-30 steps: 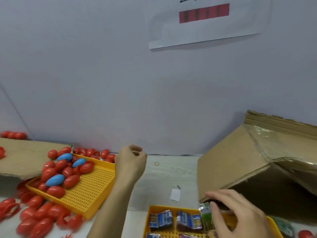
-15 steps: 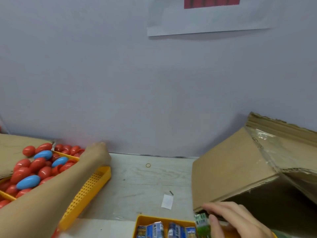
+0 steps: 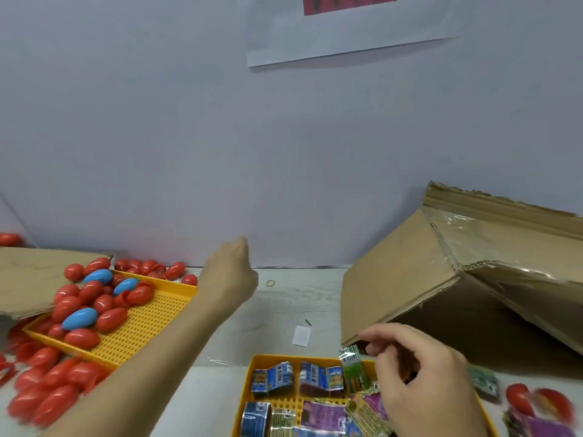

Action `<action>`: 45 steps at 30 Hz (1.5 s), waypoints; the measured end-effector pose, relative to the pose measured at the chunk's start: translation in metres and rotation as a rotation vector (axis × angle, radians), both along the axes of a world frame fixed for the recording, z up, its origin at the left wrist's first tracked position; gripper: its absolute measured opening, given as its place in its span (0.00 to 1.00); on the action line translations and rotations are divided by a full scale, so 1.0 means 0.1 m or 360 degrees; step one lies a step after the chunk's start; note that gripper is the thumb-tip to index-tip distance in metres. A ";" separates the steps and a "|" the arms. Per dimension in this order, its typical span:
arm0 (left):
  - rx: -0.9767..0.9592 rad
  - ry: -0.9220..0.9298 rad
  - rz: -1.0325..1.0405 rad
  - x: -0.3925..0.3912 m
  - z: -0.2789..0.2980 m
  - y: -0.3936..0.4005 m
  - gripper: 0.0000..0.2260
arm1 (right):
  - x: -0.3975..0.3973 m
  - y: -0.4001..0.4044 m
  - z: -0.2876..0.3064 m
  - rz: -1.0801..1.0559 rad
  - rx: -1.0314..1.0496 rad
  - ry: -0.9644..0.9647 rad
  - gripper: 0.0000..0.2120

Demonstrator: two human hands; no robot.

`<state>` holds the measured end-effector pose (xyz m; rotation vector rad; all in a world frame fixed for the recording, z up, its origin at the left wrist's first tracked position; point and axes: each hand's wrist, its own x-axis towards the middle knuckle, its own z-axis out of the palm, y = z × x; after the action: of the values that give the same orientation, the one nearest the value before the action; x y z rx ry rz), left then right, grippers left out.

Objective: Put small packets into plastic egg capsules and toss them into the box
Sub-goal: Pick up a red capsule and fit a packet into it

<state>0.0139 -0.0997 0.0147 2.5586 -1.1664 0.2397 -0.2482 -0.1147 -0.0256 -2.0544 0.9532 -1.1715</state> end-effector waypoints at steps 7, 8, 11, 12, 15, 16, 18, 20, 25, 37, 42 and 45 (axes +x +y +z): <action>-0.0840 0.1223 -0.0237 -1.10 0.14 0.26 0.15 | 0.01 0.09 0.09 0.0054 -0.0122 0.0600 0.10; -0.0960 0.1339 -0.0235 -1.20 0.11 0.33 0.15 | 0.02 0.10 0.09 0.0023 -0.0136 0.0662 0.11; -0.1300 0.1554 -0.0196 -1.38 0.00 0.54 0.14 | 0.03 0.11 0.10 -0.0055 -0.0098 0.0788 0.15; -0.1388 0.1610 -0.0189 -1.40 -0.03 0.59 0.13 | 0.04 0.11 0.09 -0.0046 -0.0055 0.0827 0.18; -0.1448 0.1646 -0.0189 -1.38 -0.12 0.69 0.13 | 0.04 0.09 0.06 0.0045 0.0080 0.0841 0.25; -0.1417 0.1632 -0.0194 -1.36 -0.15 0.71 0.13 | 0.04 0.09 0.06 0.0065 0.0114 0.0817 0.26; -0.1336 0.1618 -0.0199 -1.33 -0.19 0.70 0.13 | 0.05 0.09 0.09 0.0075 0.0178 0.0730 0.25; -0.1288 0.1609 -0.0200 -1.31 -0.24 0.67 0.13 | 0.04 0.08 0.09 0.0046 0.0225 0.0603 0.22; -0.1228 0.1576 -0.0246 -1.28 -0.29 0.59 0.14 | -0.01 0.05 0.07 0.0008 0.0303 0.0264 0.19; -0.0900 0.1619 -0.0515 -1.42 -0.23 0.56 0.02 | -0.03 0.00 0.04 0.0044 0.0467 -0.0308 0.16; -0.0816 0.1545 -0.0560 -1.44 -0.24 0.55 0.05 | -0.05 0.02 0.06 0.0168 0.0472 -0.0375 0.17; -0.0865 0.1550 -0.0532 -1.43 -0.23 0.54 0.05 | -0.04 0.01 0.04 0.0141 0.0488 -0.0406 0.15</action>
<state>-0.1292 -0.0453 -0.0085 1.6025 -0.9121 -0.6166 -0.2519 -0.1138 -0.0213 -1.6444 0.8491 -1.1301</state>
